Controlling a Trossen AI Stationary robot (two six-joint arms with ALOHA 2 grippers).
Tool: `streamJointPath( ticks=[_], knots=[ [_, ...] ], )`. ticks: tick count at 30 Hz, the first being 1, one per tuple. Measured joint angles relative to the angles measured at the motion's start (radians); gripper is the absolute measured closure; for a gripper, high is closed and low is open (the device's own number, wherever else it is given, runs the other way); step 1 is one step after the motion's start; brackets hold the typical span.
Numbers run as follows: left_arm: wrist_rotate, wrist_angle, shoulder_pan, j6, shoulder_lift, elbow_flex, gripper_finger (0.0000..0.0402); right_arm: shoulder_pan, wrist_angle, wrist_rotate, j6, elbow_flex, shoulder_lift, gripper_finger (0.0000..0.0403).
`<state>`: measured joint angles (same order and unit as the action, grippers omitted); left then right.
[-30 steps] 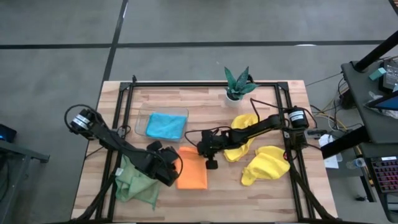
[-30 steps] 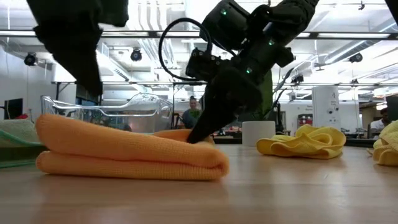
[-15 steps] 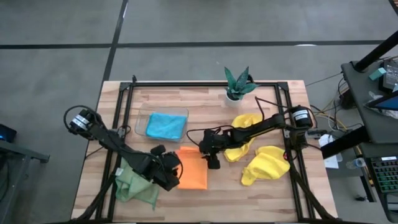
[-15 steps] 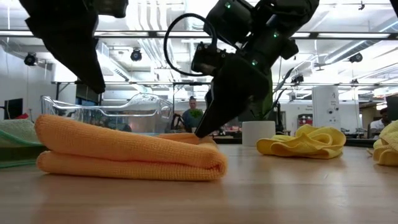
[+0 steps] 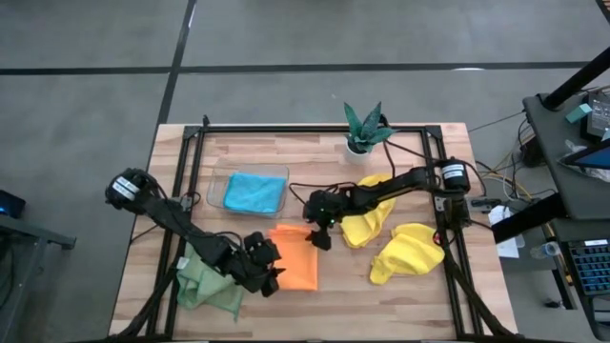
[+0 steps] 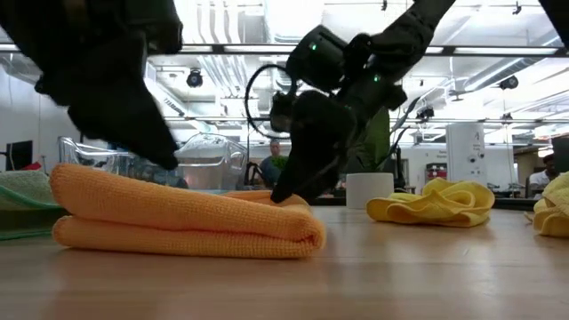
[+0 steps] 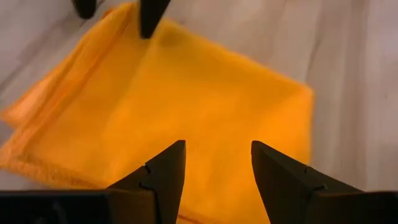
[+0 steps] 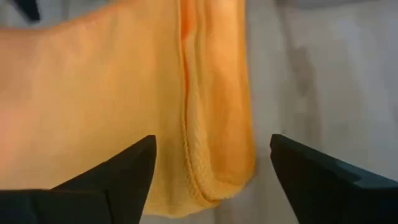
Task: Fold microfiber towels
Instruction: Put the orange microfiber cloth into the transparent bin
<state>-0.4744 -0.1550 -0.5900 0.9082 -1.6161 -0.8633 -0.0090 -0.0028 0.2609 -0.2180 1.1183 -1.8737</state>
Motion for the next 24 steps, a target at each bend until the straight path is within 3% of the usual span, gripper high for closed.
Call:
streamJointPath(
  ticks=[8, 12, 16, 24],
  knots=[
    [-0.039, 0.018, 0.002, 0.002, 0.0, 0.06, 0.0234, 0.014, 0.179, 0.188, -0.017, 0.0, -0.067, 0.0099],
    [-0.057, 0.022, 0.002, 0.003, 0.0, 0.066, 0.0234, 0.017, 0.245, 0.193, -0.047, 0.0, -0.099, 0.013],
    [-0.072, 0.02, 0.002, -0.003, 0.002, 0.058, 0.0234, 0.016, 0.263, 0.191, -0.051, 0.0, -0.12, 0.0193],
    [-0.091, 0.02, 0.022, -0.014, 0.072, 0.049, 0.0228, 0.039, 0.231, 0.192, 0.017, 0.006, -0.093, 0.0376]
  ],
)
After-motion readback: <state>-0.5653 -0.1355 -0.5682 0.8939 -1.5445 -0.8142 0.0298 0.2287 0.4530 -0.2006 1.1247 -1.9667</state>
